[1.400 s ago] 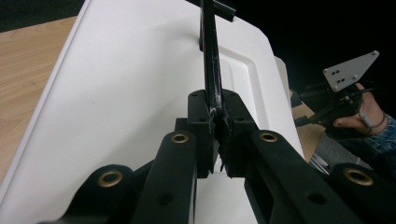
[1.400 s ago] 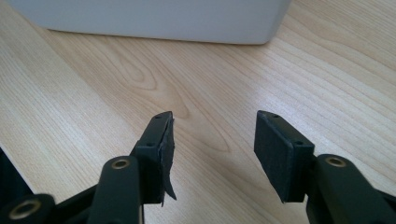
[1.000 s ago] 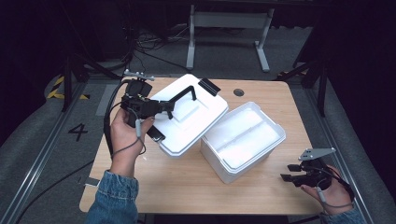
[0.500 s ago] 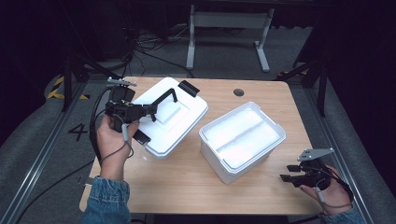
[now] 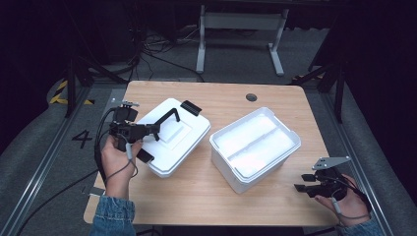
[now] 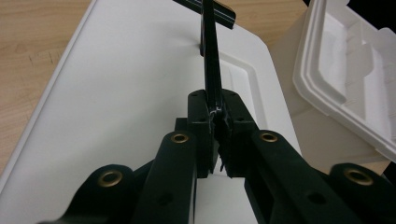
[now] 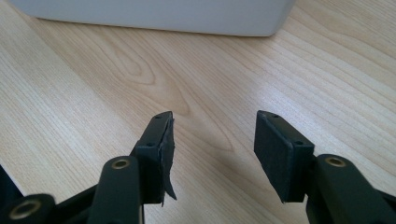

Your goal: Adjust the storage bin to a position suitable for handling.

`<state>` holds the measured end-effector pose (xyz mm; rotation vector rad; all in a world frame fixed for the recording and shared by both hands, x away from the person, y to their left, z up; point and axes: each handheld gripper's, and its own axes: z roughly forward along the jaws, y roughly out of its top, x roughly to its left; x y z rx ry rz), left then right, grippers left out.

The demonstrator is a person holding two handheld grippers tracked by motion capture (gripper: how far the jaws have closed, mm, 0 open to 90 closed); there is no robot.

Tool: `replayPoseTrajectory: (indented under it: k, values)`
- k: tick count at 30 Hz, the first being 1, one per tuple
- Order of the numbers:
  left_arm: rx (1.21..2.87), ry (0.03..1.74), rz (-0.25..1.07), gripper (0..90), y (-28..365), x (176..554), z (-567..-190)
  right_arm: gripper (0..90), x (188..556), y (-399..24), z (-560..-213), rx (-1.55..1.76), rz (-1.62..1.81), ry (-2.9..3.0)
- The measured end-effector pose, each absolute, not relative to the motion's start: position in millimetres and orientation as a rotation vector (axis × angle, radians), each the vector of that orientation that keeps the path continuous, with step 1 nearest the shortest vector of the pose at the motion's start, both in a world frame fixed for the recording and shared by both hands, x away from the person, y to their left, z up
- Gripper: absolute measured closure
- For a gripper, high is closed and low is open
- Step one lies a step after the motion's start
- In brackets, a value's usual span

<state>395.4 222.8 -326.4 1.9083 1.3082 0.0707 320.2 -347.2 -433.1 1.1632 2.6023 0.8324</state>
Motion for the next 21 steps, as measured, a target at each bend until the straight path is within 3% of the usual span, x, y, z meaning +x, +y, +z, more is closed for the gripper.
replayPoseTrajectory:
  k: [21]
  values:
    - [1.927,1.376,-0.024,84.7,231.8,408.3,-382.9,48.4,320.8,-342.0,-438.4,1.144,0.808,2.624]
